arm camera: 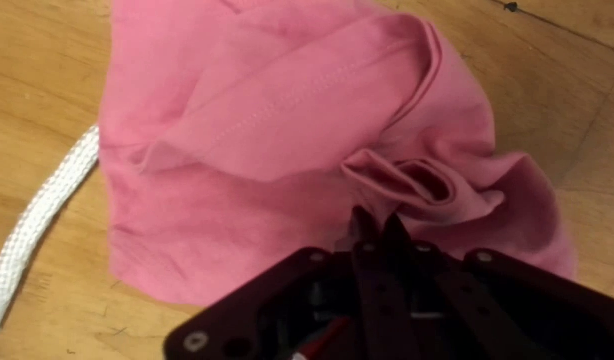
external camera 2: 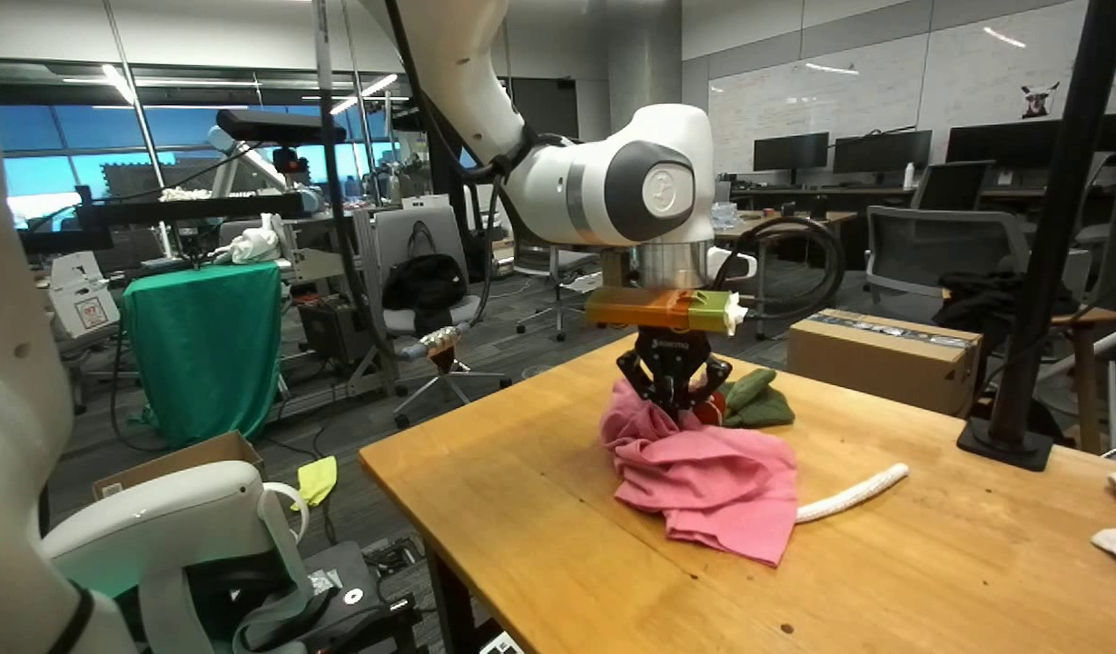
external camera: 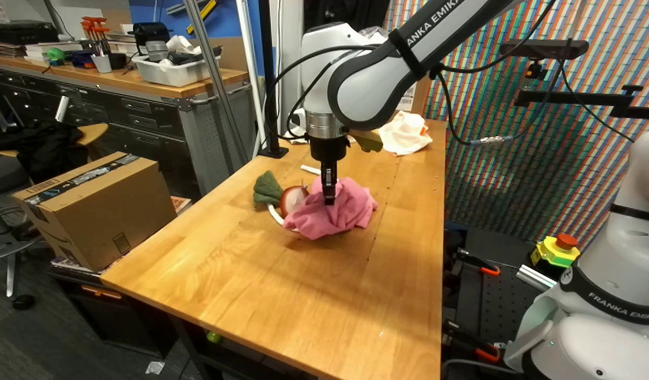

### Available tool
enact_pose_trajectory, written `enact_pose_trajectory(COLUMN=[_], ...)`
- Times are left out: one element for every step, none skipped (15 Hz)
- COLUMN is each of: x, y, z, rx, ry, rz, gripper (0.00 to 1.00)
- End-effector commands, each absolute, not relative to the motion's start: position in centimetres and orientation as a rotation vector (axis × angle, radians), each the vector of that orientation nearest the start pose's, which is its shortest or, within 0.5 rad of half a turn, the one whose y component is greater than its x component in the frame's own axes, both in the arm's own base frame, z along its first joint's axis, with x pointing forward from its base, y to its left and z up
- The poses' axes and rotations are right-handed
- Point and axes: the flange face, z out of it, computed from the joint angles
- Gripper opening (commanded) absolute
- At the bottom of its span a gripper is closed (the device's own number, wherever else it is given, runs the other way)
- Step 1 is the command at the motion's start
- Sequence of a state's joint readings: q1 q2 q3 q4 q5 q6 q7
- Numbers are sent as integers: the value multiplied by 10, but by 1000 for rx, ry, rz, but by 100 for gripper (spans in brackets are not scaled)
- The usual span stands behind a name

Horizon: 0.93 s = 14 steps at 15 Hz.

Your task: Move the peach shirt and the white towel to the right then move the pink shirt to the left and move the turnip plushie towards you

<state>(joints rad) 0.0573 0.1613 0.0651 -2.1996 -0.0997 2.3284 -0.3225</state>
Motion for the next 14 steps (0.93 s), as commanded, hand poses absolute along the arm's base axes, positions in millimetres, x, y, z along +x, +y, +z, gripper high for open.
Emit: enact_pose_trajectory(x=[528,525,522,519,514,510,505,501,497,494,491,489,487,486], y=[57,55,54,53,54,54,53,53,53,53,53,52,51,49], z=[344,350,358,363,370,374,377,381,383,385,387,388,388,388], rx=[-3102,-3102,-3102,-3096,-3072,-3055,-3032,-3007,-2978,-2936,-2891,-2841,-2790,-2743], ry=[-790,-790,-789,-790,-801,-809,-817,-831,-843,-858,-874,-890,-899,-910], rz=[-35,-49,-63,-71,-65,-61,-49,-37,-23,-7,9,23,36,46], gripper=[7,8,8,7,7,7,7,7,8,7,8,7,7,7])
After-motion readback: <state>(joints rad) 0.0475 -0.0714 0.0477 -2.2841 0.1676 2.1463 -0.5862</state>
